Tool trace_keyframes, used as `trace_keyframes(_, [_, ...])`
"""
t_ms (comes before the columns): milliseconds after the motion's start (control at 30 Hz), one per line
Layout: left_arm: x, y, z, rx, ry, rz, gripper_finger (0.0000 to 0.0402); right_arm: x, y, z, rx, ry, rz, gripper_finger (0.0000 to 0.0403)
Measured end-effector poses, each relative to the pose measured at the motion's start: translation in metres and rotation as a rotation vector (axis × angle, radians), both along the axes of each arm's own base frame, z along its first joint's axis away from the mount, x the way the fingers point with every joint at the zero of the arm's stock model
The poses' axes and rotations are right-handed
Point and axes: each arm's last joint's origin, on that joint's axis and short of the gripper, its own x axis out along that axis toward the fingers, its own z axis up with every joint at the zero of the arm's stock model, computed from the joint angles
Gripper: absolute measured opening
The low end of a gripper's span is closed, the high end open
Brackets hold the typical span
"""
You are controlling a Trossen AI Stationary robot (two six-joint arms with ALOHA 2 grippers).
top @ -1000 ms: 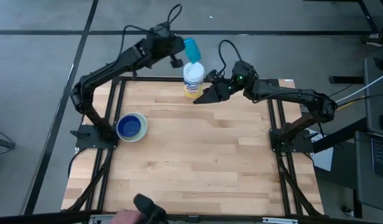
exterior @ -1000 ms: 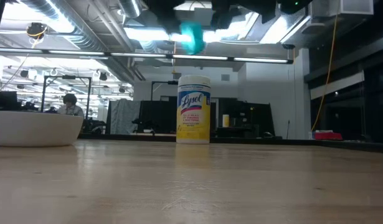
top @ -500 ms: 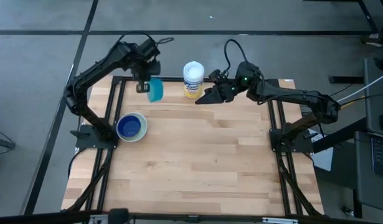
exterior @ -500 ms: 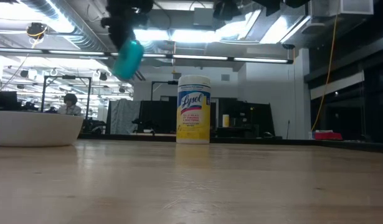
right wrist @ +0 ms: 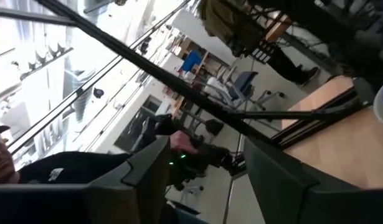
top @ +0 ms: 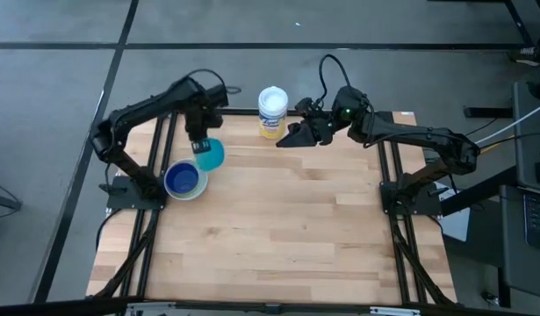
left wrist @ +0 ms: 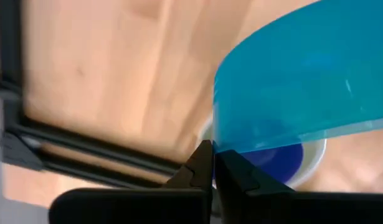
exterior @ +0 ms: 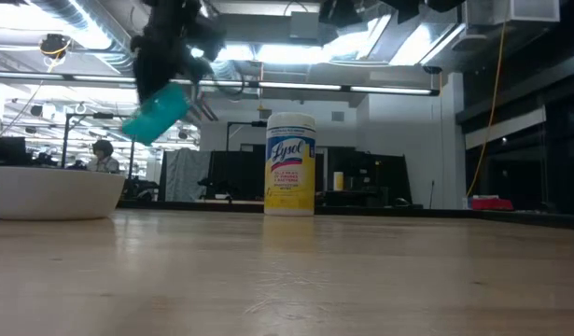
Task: Nest bowls inside each other
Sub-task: Stack the light blue bowl on top of the blue bowl
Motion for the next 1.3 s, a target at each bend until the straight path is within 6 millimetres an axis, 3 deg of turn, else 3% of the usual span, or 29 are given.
trace_keyframes(133, [-0.008,-0.012,-0.030,-0.073,0.108,0.036,0.0002,0.000,0.001,0.000,-0.018,-0.011,0.029,0.0204])
trace_keyframes(233, [-0.015,-0.023,-0.041,-0.099,0.148,0.048,0.0002,-0.001,0.001,0.000,-0.031,-0.017,0.040,0.0200])
trace_keyframes(567, [-0.040,-0.044,-0.027,-0.087,0.048,0.153,0.0002,-0.001,0.002,0.000,-0.073,-0.042,0.052,0.0202])
trace_keyframes(1000, [-0.056,-0.029,-0.023,-0.067,0.034,0.249,0.0002,-0.001,0.002,0.000,-0.097,-0.056,0.068,0.0191])
trace_keyframes(1133, [-0.066,-0.024,-0.035,-0.099,0.066,0.290,0.0002,-0.001,0.002,0.000,-0.111,-0.066,0.065,0.0187])
trace_keyframes(1300, [-0.081,-0.033,-0.057,-0.193,0.109,0.351,0.0002,-0.002,-0.001,0.000,-0.113,-0.066,0.059,0.0193])
